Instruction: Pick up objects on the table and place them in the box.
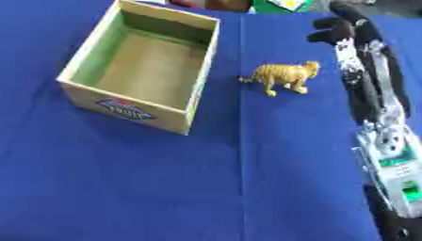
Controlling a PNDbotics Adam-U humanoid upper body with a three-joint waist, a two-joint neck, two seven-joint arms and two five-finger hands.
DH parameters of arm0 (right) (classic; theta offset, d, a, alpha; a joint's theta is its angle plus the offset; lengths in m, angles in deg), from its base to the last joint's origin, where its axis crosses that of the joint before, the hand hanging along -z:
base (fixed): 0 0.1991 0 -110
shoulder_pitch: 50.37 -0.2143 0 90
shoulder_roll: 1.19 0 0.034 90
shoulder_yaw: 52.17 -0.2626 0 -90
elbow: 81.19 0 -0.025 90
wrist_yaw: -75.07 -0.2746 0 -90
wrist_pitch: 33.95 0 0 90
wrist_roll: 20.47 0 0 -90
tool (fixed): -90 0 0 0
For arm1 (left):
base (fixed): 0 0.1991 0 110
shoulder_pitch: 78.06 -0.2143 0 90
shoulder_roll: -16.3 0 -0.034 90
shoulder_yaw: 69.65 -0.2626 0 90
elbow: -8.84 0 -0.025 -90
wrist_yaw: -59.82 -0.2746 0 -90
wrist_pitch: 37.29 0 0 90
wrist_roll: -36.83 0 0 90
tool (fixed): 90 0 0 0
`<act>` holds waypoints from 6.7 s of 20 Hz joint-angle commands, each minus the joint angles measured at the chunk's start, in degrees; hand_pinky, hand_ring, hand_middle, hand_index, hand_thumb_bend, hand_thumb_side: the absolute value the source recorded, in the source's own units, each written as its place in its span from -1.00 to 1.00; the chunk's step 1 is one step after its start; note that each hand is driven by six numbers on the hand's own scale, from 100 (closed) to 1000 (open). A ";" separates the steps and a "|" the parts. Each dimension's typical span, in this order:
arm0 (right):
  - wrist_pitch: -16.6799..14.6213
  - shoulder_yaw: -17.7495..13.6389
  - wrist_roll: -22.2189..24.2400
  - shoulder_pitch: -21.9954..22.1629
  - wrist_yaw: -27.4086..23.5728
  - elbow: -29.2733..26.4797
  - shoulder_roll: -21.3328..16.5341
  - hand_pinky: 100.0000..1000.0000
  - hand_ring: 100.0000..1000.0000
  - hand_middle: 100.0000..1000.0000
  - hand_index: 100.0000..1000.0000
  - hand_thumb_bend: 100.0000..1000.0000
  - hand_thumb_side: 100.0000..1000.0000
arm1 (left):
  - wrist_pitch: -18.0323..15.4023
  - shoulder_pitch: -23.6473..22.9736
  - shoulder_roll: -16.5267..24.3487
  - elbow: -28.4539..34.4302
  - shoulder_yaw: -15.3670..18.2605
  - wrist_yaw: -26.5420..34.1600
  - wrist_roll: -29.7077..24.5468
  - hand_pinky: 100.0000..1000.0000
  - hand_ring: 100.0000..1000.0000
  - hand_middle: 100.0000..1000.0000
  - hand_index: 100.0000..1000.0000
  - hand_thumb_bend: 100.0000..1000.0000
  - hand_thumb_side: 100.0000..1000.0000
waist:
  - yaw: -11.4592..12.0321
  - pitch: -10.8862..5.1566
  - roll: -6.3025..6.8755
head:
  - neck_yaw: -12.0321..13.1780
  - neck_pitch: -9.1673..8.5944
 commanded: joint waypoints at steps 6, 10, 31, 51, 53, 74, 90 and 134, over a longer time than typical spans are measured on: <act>-0.12 -0.20 0.19 -0.46 0.31 -1.13 -0.97 0.74 0.36 0.35 0.78 -1.00 0.60 | 0.06 0.56 0.28 0.97 0.35 0.09 -0.40 0.02 -0.04 -0.07 0.46 -1.00 0.35 | 0.09 -0.73 -0.05 | -2.93 -0.47; 0.04 -0.28 0.05 -1.05 0.73 -1.13 -1.84 0.74 0.38 0.37 0.78 -1.00 0.65 | 0.07 0.57 0.25 0.97 0.32 0.11 -0.48 0.02 -0.04 -0.07 0.45 -1.00 0.35 | 0.18 -0.74 -0.05 | -2.85 -0.84; 9.19 2.52 16.73 -14.38 27.87 -1.13 -33.30 0.64 0.61 0.54 0.73 0.16 1.00 | 0.08 -0.57 1.03 0.97 -0.11 0.00 -0.84 0.02 -0.05 -0.06 0.45 -1.00 0.34 | 0.38 -2.08 0.01 | -1.87 -0.33; 4.67 12.18 46.19 -25.34 35.92 6.20 -39.78 0.79 0.84 0.64 0.88 0.02 0.26 | 0.51 -0.83 1.10 0.97 -0.60 -0.21 -1.79 0.02 -0.05 -0.06 0.45 -1.00 0.30 | 0.90 -2.57 -0.16 | -2.74 0.69; 4.79 12.73 46.63 -25.60 36.32 6.93 -40.14 0.79 0.88 0.71 0.91 -0.05 0.15 | 0.59 -0.85 1.09 0.97 -0.65 -0.16 -1.86 0.02 -0.05 -0.06 0.45 -1.00 0.30 | 1.07 -2.61 -0.29 | -2.90 0.53; 1.04 24.54 55.45 -33.80 42.00 24.57 -35.35 0.80 0.89 0.75 0.88 -0.14 -0.02 | 1.93 -1.06 1.04 0.97 -0.85 -0.56 -1.43 0.02 -0.03 -0.06 0.44 -1.00 0.30 | 1.75 -2.66 -1.06 | -3.15 0.09; 1.15 28.49 52.05 -35.17 44.21 34.88 -30.12 0.76 0.84 0.56 0.89 -0.49 -0.15 | 1.98 -0.89 0.64 0.97 -0.92 -0.58 -1.92 0.02 -0.04 -0.06 0.44 -1.00 0.29 | 2.18 -2.42 -0.97 | -3.37 0.23; 6.77 26.70 33.22 -35.55 40.34 27.70 -31.28 0.40 0.23 -0.30 -0.12 -1.00 -0.29 | 2.38 -1.00 0.40 0.97 -0.69 -1.23 -2.35 0.03 -0.04 -0.06 0.44 -1.00 0.20 | 1.93 -2.54 -0.90 | -3.21 -0.40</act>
